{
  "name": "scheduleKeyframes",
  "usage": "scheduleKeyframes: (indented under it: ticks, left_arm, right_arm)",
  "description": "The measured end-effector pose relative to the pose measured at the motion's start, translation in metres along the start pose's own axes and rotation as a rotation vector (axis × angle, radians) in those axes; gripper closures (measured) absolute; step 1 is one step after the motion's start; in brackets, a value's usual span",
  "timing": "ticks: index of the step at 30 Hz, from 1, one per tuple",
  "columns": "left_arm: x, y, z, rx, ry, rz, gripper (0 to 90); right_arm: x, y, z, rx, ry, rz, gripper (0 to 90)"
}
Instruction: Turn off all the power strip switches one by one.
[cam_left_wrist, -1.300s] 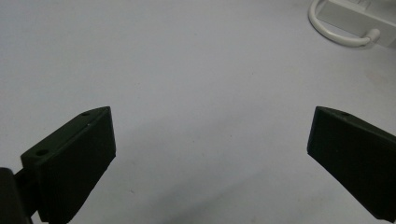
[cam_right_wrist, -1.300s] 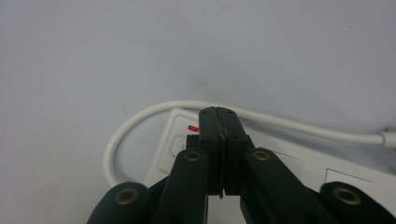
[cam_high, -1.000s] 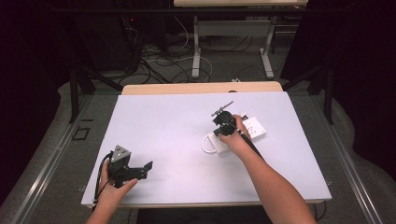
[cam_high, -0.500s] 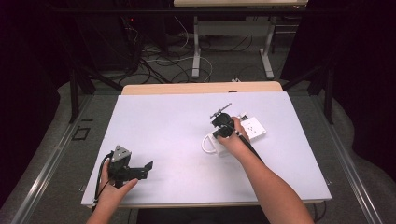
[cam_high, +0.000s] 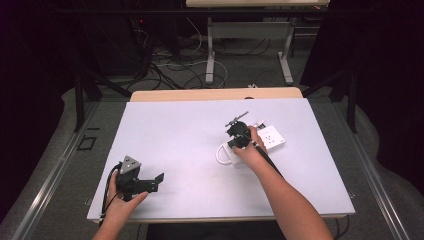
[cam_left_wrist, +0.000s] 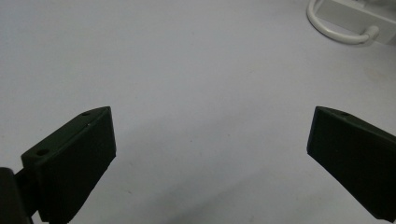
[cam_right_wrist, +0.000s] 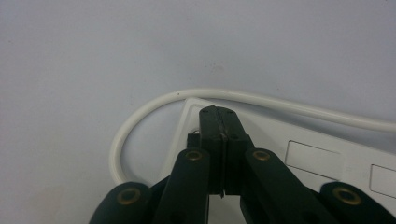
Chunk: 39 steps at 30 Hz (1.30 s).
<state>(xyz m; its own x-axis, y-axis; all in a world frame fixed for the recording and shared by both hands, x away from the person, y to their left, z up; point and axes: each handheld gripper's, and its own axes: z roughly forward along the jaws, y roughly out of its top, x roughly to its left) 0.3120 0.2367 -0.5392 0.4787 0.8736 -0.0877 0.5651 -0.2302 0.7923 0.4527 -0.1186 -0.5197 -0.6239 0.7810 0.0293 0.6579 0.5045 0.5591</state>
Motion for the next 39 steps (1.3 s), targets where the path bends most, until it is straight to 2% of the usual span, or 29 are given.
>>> scheduleKeyframes:
  ticks: [2, 4, 5, 6, 7, 8, 9, 10, 13, 22, 23, 29, 30, 31, 34, 36, 37, 39]
  left_arm:
    - [0.0009, 0.0000, -0.0002, 0.000, 0.001, 0.006, 1.0]
    - [0.0015, 0.0001, -0.0004, 0.003, 0.003, 0.009, 1.1]
    - [0.0015, 0.0000, -0.0002, 0.003, 0.004, 0.010, 1.1]
    - [0.0017, 0.0002, 0.0000, 0.002, 0.004, 0.013, 1.1]
    - [0.0008, 0.0000, 0.0003, 0.003, 0.000, 0.001, 1.0]
    - [0.0008, 0.0000, 0.0003, 0.003, 0.000, 0.001, 1.1]
    - [0.0005, -0.0001, 0.0007, -0.001, 0.000, 0.002, 1.1]
    - [0.0000, -0.0001, 0.0009, -0.003, 0.001, 0.000, 1.1]
    - [0.0000, 0.0000, 0.0009, 0.000, 0.000, 0.002, 1.0]
    - [0.0000, -0.0003, 0.0013, -0.007, 0.003, -0.001, 1.1]
    - [0.0001, -0.0003, 0.0012, -0.007, 0.003, -0.001, 1.1]
    - [0.0000, -0.0002, 0.0015, -0.007, 0.001, 0.000, 1.1]
    - [-0.0001, -0.0003, 0.0016, -0.007, 0.002, 0.000, 1.1]
    - [0.0005, 0.0002, 0.0011, 0.002, 0.001, 0.010, 1.1]
    - [0.0004, 0.0002, 0.0011, 0.001, 0.001, 0.010, 1.1]
    - [0.0006, 0.0003, 0.0012, 0.001, 0.002, 0.014, 1.1]
    - [0.0006, 0.0003, 0.0012, 0.001, 0.002, 0.014, 1.1]
    - [0.0005, 0.0003, 0.0012, 0.006, 0.002, 0.014, 1.1]
  right_arm:
    - [-0.0007, 0.0000, -0.0008, 0.001, 0.013, 0.004, 90.0]
    - [-0.0014, -0.0011, 0.0023, -0.053, 0.017, 0.023, 90.0]
    - [-0.0024, 0.0014, -0.0042, 0.011, 0.018, 0.013, 90.0]
    - [-0.0014, -0.0001, 0.0010, -0.059, 0.026, 0.040, 90.0]
    - [-0.0024, -0.0008, 0.0023, -0.078, 0.028, 0.030, 90.0]
    - [-0.0021, 0.0001, 0.0000, -0.043, 0.024, 0.029, 90.0]
    - [-0.0021, 0.0001, 0.0000, -0.043, 0.024, 0.029, 90.0]
    - [-0.0010, 0.0012, -0.0032, 0.001, 0.018, 0.020, 90.0]
    - [0.0001, 0.0008, -0.0013, -0.021, 0.012, 0.033, 90.0]
    - [-0.0008, 0.0010, -0.0016, -0.015, 0.013, 0.023, 90.0]
    - [-0.0014, 0.0005, -0.0012, -0.027, 0.019, 0.021, 90.0]
    - [-0.0023, 0.0006, -0.0019, -0.021, 0.025, 0.027, 89.8]
    - [-0.0026, 0.0012, -0.0028, -0.003, 0.011, 0.026, 89.8]
    - [-0.0018, 0.0012, -0.0032, 0.003, 0.009, 0.045, 89.7]
    - [-0.0039, 0.0008, -0.0038, -0.001, 0.017, 0.029, 89.7]
    - [-0.0041, 0.0003, -0.0033, -0.016, 0.015, 0.037, 89.7]
    - [-0.0044, -0.0005, -0.0016, -0.049, 0.019, 0.042, 89.7]
    - [-0.0055, 0.0003, -0.0031, -0.036, 0.010, 0.042, 89.8]
